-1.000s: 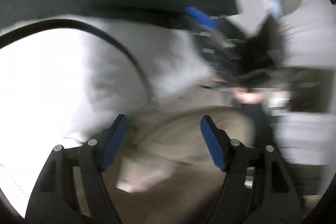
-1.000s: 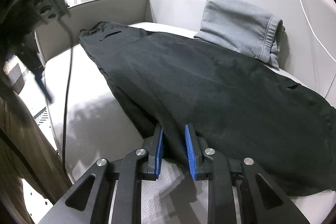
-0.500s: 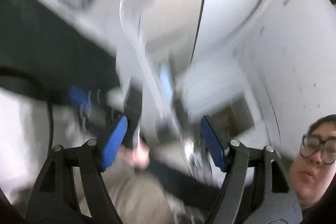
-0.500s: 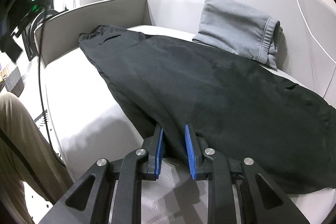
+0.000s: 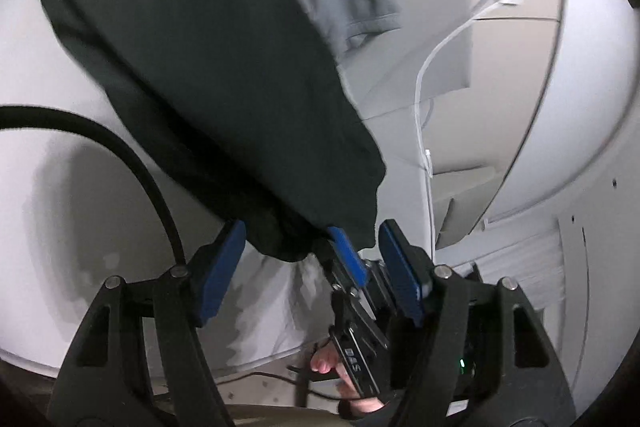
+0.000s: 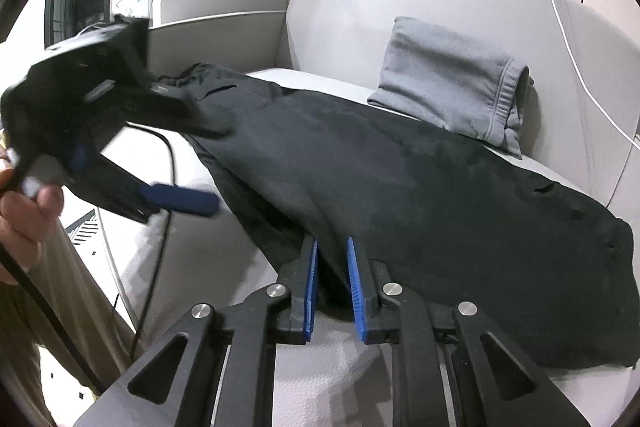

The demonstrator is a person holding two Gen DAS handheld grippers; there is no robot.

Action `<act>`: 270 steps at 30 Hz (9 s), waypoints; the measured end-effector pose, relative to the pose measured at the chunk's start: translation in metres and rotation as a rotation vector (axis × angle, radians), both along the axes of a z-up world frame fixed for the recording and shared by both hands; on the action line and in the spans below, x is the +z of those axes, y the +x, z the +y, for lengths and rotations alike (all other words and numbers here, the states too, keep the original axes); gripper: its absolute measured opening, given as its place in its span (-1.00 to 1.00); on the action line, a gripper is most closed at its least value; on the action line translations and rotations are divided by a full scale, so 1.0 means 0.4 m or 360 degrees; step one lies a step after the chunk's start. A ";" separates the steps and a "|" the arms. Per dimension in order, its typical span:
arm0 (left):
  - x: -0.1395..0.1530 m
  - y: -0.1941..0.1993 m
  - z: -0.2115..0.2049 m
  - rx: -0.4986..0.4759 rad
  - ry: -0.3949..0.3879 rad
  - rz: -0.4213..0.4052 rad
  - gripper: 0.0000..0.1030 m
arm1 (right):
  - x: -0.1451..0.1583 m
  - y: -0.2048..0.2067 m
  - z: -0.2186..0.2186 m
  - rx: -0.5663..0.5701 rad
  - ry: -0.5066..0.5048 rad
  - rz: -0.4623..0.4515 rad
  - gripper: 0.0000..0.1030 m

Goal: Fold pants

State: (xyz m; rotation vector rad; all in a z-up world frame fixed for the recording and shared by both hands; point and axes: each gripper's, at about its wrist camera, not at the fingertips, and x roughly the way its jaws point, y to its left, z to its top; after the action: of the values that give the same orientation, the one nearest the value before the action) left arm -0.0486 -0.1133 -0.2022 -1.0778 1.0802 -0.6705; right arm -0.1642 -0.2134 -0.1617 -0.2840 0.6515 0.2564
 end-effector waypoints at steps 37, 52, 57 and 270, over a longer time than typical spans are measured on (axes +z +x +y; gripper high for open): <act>-0.059 0.031 0.047 0.0165 0.0353 -0.0105 -1.00 | -0.072 0.001 -0.032 -0.0098 -0.0191 0.0181 -0.79; -0.049 -0.001 -0.002 0.0103 0.0728 -0.0245 -1.00 | -0.089 -0.012 -0.033 -0.0134 -0.0172 0.0231 -0.79; -0.047 0.013 -0.013 0.0099 0.0741 -0.0262 -1.00 | -0.084 -0.003 -0.045 -0.0202 -0.0062 0.0284 -0.73; 0.198 0.135 0.614 0.0647 0.0597 -0.0704 0.98 | 0.230 0.534 0.263 -0.0371 0.0604 -0.0268 -0.80</act>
State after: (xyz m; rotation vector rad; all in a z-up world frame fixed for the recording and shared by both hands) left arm 0.0056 0.1322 -0.1230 -0.7421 0.5494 -0.3355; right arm 0.0495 -0.1082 -0.0696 0.1341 0.4526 0.1262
